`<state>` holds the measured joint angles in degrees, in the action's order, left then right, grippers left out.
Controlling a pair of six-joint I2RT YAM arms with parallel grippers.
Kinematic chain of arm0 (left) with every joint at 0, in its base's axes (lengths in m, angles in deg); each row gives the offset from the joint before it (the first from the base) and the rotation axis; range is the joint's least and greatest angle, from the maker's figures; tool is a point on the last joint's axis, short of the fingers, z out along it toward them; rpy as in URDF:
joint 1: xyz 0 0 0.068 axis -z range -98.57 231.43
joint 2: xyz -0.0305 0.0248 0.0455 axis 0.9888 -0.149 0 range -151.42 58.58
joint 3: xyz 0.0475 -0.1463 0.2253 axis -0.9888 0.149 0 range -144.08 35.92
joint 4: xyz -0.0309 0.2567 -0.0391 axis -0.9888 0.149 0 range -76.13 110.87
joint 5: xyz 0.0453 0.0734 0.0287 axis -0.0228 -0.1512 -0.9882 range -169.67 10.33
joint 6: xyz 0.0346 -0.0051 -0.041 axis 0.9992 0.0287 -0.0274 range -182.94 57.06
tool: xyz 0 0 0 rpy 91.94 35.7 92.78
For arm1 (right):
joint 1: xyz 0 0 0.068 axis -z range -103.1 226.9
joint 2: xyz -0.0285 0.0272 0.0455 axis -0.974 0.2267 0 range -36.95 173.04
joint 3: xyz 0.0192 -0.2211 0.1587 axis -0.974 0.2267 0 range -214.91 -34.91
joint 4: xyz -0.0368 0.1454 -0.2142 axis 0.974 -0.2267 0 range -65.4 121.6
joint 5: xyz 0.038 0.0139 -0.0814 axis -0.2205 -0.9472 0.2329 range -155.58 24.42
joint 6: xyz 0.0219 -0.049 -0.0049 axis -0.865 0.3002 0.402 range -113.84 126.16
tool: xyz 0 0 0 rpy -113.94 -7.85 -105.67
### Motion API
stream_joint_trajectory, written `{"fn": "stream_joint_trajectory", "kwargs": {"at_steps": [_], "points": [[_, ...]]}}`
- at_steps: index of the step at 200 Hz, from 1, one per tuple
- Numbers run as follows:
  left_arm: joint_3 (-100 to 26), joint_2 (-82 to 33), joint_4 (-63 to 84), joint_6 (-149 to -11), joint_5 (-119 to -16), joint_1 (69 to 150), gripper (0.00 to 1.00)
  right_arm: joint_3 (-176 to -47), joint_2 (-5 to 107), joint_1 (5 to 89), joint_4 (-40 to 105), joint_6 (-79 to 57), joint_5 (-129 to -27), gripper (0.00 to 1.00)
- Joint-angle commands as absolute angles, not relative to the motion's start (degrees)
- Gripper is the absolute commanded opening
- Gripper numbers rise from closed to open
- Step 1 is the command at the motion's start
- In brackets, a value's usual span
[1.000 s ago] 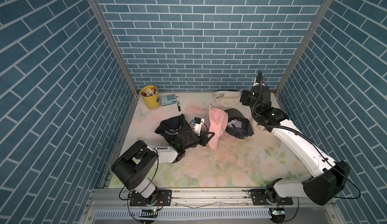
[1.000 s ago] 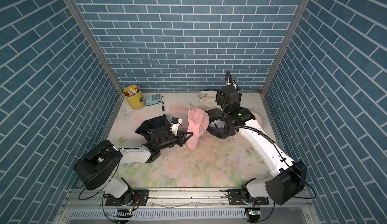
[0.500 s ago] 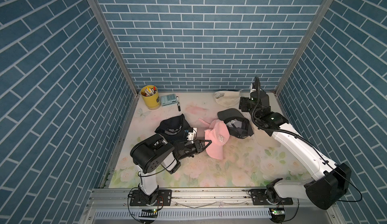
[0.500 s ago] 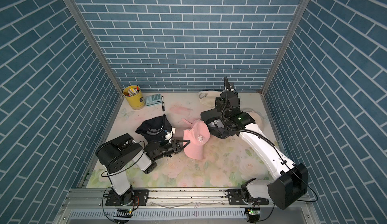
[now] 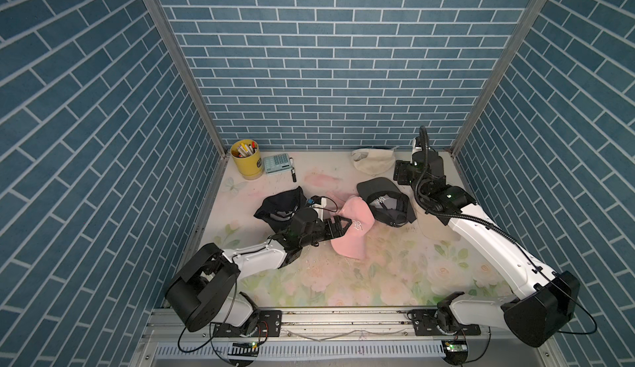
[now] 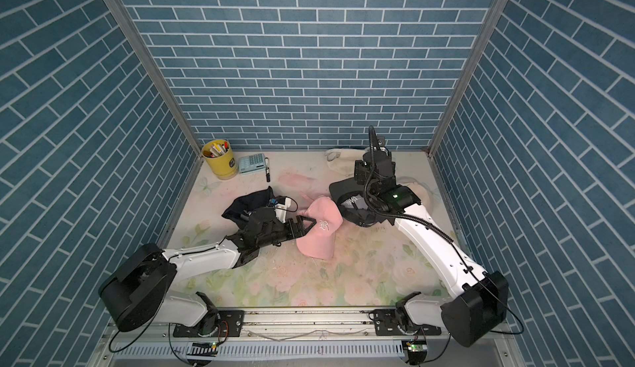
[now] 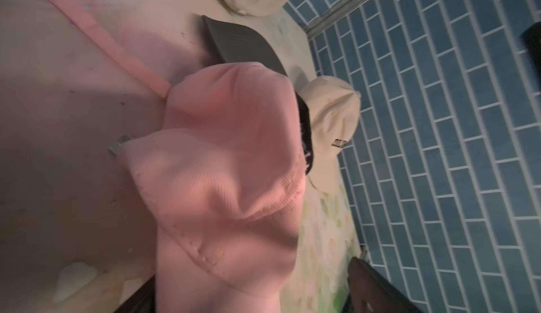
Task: Open the adjustable buckle of the baseball cap
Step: Place the baseball cap at the center of the board.
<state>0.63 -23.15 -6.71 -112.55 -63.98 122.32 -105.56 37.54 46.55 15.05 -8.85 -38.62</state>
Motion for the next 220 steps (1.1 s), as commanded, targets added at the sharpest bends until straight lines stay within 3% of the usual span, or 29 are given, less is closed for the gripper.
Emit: {"fn": "stream_joint_trajectory", "kwargs": {"at_steps": [1,110,115,137,220], "points": [[-0.8,-25.2,14.9,-106.7,-68.7,122.8,0.95,-106.3,39.0,46.6,14.1,-7.8,-37.9,0.77],[-16.3,-26.2,41.0,-100.1,-83.0,124.8,0.96,-109.5,46.5,51.2,12.2,-7.5,-39.9,0.77],[-17.6,-26.5,42.2,-99.3,-83.8,124.8,1.00,-109.6,46.9,51.6,11.9,-7.6,-40.1,0.77],[-22.9,-30.3,47.2,-95.1,-87.6,124.8,1.00,-109.8,48.2,53.1,11.3,-8.0,-41.3,0.77],[-37.2,-35.5,44.9,-85.6,-89.2,122.3,1.00,-112.9,57.2,59.4,7.6,-4.0,-50.5,0.76]]}}
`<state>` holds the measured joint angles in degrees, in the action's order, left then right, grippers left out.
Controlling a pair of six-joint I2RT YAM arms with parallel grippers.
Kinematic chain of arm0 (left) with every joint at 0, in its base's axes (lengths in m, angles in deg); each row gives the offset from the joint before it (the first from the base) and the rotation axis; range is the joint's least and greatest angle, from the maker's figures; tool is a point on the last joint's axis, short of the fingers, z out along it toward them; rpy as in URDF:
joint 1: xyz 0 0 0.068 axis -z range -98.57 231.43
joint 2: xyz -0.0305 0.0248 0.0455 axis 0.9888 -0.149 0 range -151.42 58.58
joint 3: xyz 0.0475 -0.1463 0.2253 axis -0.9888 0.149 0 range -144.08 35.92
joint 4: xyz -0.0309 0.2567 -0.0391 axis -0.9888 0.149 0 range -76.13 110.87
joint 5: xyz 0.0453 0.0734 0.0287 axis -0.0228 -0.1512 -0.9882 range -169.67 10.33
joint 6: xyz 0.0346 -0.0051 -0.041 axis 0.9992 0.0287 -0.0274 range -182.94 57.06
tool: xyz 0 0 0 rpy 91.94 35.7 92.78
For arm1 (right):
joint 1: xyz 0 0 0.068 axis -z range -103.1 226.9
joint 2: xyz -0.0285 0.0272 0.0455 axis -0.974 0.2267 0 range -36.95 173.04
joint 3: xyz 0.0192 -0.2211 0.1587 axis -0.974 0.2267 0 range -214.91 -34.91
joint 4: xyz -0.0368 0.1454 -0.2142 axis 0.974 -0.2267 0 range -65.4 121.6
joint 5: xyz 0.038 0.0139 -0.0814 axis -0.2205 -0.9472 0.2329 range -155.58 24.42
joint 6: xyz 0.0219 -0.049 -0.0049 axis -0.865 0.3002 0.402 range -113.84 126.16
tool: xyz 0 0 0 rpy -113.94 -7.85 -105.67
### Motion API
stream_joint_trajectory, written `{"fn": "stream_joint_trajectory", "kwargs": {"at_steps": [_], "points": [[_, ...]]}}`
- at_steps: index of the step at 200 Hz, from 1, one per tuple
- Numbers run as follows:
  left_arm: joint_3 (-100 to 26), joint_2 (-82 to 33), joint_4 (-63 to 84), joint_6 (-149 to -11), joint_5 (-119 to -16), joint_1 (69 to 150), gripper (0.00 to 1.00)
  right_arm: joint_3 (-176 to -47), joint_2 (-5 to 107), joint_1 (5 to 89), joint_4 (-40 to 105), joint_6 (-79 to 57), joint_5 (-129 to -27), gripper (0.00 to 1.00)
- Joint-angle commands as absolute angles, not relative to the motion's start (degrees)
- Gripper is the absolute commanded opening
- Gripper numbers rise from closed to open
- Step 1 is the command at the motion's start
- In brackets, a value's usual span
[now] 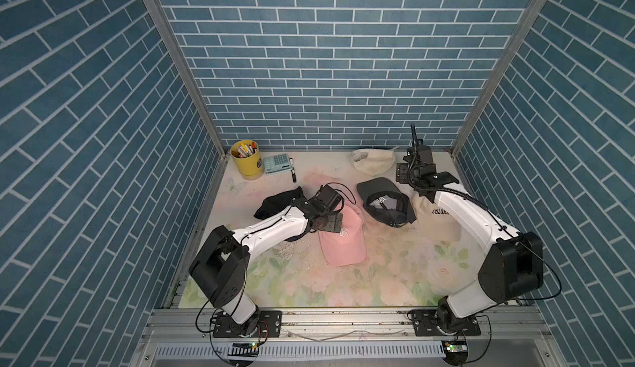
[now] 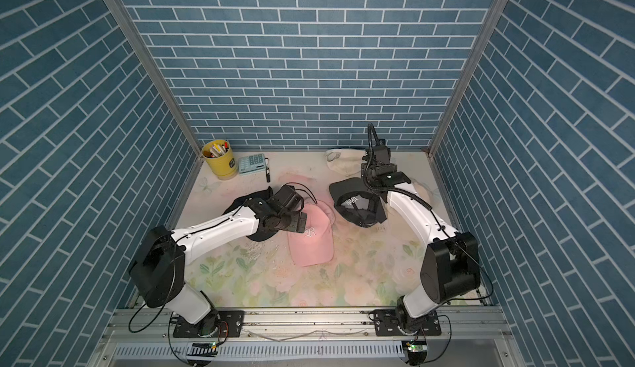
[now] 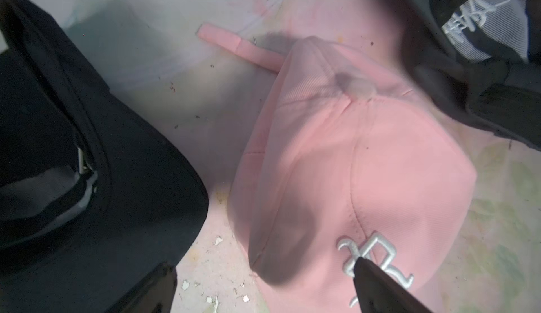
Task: Open the adjustable buckle of the baseball cap
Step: Place the baseball cap at the center of the board, then pick up the baseball cap from the center of the board.
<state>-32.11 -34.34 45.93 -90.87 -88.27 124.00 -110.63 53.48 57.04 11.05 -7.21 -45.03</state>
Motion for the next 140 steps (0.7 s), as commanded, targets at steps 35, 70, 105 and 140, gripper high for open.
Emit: {"fn": "stream_joint_trajectory", "kwargs": {"at_steps": [35,70,105,140], "points": [[-45.8,-41.3,40.9,-79.9,-85.3,120.1,1.00,-115.4,62.6,61.3,4.9,-1.0,-53.0,0.75],[-56.5,-50.3,37.5,-76.2,-74.7,118.4,0.99,-118.0,68.0,64.5,0.7,-1.3,-59.9,0.74],[-69.4,-62.8,40.0,-75.5,-66.7,117.8,0.97,-118.9,70.5,65.1,-0.9,-1.6,-62.0,0.73],[-74.3,-70.1,40.0,-80.3,-60.6,117.7,0.96,-119.4,72.0,65.2,-2.5,-1.9,-62.8,0.72]]}}
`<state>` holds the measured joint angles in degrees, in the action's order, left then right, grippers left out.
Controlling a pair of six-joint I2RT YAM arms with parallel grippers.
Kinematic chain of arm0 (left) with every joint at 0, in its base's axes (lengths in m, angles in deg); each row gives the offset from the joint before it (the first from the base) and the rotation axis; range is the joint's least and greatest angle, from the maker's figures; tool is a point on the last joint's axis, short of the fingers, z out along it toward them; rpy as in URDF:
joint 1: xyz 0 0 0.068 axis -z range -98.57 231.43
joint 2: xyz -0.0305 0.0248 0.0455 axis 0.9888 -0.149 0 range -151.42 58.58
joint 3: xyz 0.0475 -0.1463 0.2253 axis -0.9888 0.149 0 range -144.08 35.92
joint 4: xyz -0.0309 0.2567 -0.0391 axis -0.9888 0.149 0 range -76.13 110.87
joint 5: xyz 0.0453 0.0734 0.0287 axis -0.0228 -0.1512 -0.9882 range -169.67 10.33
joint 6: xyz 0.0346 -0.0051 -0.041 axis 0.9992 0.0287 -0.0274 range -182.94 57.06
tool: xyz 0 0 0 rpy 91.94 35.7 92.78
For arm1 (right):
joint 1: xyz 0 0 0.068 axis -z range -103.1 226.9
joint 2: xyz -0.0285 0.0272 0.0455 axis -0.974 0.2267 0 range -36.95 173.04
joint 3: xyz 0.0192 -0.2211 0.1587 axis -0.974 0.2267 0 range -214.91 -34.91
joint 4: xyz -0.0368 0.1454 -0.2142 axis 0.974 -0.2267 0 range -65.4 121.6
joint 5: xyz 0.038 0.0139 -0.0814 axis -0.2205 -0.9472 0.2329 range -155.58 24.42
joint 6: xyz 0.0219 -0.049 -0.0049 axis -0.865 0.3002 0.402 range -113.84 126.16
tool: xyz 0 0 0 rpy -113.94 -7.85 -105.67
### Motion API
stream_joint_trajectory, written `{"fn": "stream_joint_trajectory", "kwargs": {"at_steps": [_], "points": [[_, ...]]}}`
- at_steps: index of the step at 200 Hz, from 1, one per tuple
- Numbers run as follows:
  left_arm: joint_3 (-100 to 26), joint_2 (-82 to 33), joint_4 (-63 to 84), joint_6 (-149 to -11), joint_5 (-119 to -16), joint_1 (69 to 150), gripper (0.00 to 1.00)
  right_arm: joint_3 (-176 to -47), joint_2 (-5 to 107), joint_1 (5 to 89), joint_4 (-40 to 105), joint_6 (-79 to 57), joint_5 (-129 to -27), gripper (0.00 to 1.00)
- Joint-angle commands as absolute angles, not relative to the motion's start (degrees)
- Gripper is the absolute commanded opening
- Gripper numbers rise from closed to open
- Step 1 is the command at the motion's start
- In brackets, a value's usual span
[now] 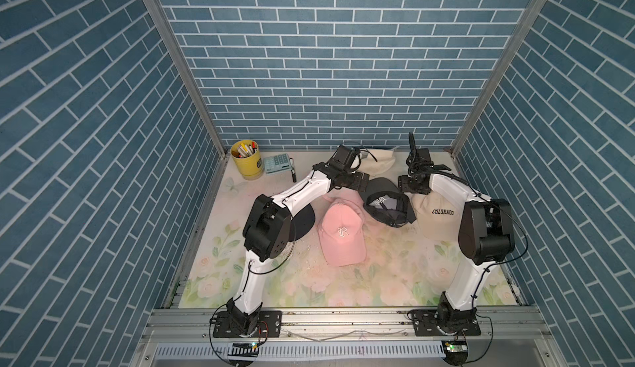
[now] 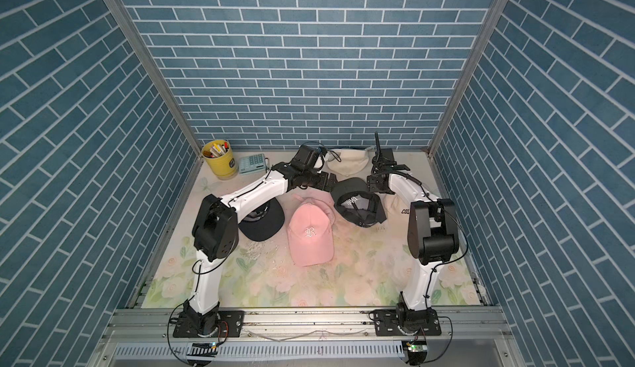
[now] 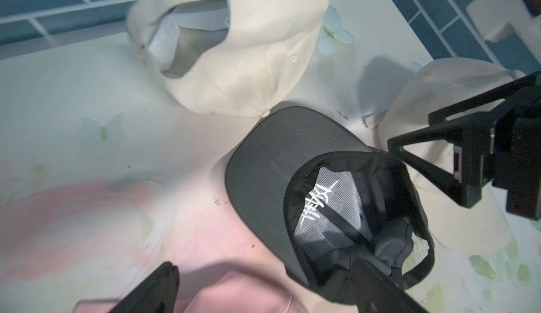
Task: Open the adjustable buckle of the baseball cap
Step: Pick up the baseball cap from the center of the board.
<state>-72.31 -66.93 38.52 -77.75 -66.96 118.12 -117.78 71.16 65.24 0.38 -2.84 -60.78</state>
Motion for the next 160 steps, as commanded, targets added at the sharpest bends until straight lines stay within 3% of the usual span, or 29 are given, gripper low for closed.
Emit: {"fn": "stream_joint_trajectory", "kwargs": {"at_steps": [1,106,160], "points": [[-74.2,-70.2,40.0,-80.5,-60.6,117.7,0.96,-119.4,72.0,65.2,-2.5,-2.0,-62.8,0.72],[-72.0,-76.1,34.8,-87.9,-60.4,117.8,0.90,-118.1,71.6,65.3,-1.4,-3.3,-65.0,0.71],[-80.5,-82.5,36.7,-89.1,-60.3,118.5,0.80,-117.8,69.4,65.3,-1.2,-3.2,-64.3,0.71]]}}
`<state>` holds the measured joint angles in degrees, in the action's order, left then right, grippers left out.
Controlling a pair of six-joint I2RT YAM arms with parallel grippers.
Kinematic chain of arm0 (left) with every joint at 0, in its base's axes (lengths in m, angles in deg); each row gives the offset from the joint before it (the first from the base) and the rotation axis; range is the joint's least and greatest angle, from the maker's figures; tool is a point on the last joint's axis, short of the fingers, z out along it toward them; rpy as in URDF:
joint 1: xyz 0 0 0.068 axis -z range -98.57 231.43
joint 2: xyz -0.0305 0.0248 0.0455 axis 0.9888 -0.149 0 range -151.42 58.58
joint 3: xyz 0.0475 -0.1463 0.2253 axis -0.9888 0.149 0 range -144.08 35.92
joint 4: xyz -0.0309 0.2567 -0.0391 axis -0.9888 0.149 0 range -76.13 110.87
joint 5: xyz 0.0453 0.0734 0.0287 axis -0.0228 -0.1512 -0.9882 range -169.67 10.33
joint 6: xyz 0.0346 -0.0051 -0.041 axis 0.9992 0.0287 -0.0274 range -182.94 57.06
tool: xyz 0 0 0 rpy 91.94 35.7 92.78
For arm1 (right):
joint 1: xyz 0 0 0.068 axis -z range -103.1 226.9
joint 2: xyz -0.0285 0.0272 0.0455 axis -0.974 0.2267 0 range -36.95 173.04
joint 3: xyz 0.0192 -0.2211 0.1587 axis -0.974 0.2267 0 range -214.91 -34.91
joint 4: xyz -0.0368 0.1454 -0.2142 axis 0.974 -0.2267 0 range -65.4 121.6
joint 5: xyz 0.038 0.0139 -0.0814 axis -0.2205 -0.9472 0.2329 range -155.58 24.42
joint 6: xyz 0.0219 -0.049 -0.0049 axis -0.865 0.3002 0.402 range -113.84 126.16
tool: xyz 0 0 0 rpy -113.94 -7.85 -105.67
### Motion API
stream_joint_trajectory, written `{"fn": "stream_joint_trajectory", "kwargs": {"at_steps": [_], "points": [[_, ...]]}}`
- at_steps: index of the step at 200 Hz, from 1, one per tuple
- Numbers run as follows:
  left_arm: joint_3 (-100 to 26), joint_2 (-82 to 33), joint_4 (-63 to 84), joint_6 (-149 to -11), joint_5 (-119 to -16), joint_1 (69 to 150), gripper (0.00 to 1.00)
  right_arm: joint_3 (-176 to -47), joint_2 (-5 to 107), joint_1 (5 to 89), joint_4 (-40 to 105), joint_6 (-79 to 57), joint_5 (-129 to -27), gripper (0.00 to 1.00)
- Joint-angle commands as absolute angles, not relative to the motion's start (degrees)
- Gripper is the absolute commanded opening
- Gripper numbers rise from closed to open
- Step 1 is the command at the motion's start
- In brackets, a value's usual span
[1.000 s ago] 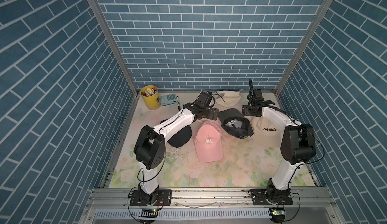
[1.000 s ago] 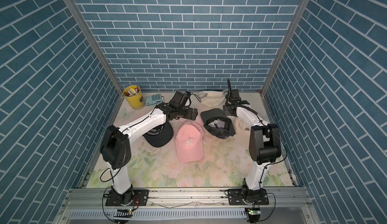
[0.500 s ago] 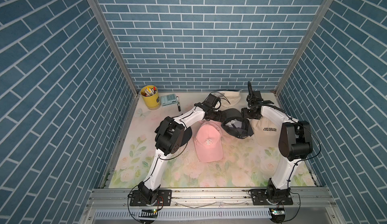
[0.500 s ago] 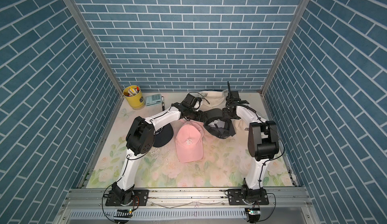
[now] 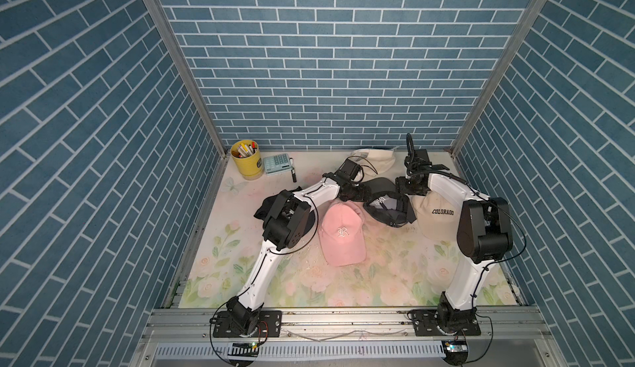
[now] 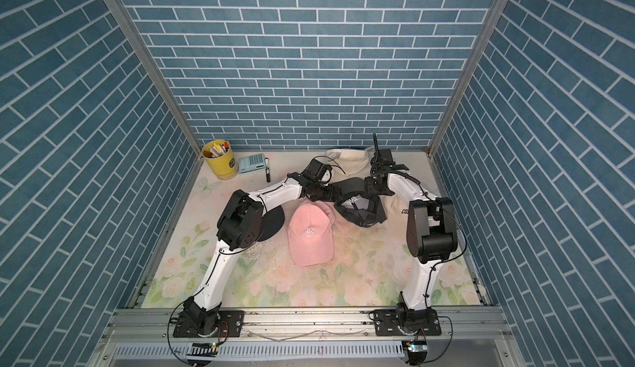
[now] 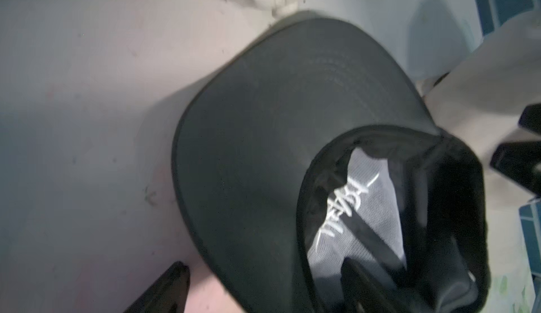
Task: Open the adjustable buckle of the baseball cap
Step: Pick up the baseball cap from the center of the board.
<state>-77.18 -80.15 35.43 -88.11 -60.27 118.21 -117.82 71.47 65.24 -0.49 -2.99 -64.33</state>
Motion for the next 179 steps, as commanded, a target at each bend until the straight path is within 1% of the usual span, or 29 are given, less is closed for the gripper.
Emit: {"fn": "stream_joint_trajectory", "kwargs": {"at_steps": [1,25,44,70,79,126,179], "points": [[-80.6,-82.5,36.7,-89.1,-60.3,118.5,0.79,-117.9,69.3,65.3,-1.2,-3.2,-64.2,0.71],[-79.7,-81.9,34.3,-90.1,-61.0,118.8,0.62,-117.1,68.1,65.3,-1.0,-3.2,-63.6,0.71],[-78.9,-80.9,32.2,-90.8,-61.3,118.7,0.41,-116.4,67.4,65.4,-0.8,-3.4,-63.4,0.71],[-78.7,-79.3,30.9,-90.1,-61.6,118.8,0.08,-114.8,65.7,65.8,0.1,-4.4,-62.4,0.70],[-78.0,-78.2,30.3,-89.4,-62.0,118.9,0.00,-113.6,64.2,66.3,1.4,-5.0,-63.5,0.70],[-70.0,-67.3,21.7,-84.4,-62.6,119.7,0.00,-108.5,59.0,69.2,5.0,-5.9,-68.1,0.70],[-66.0,-56.2,14.3,-83.3,-64.2,119.9,0.00,-105.9,54.3,70.2,7.5,-8.8,-70.4,0.70]]}}
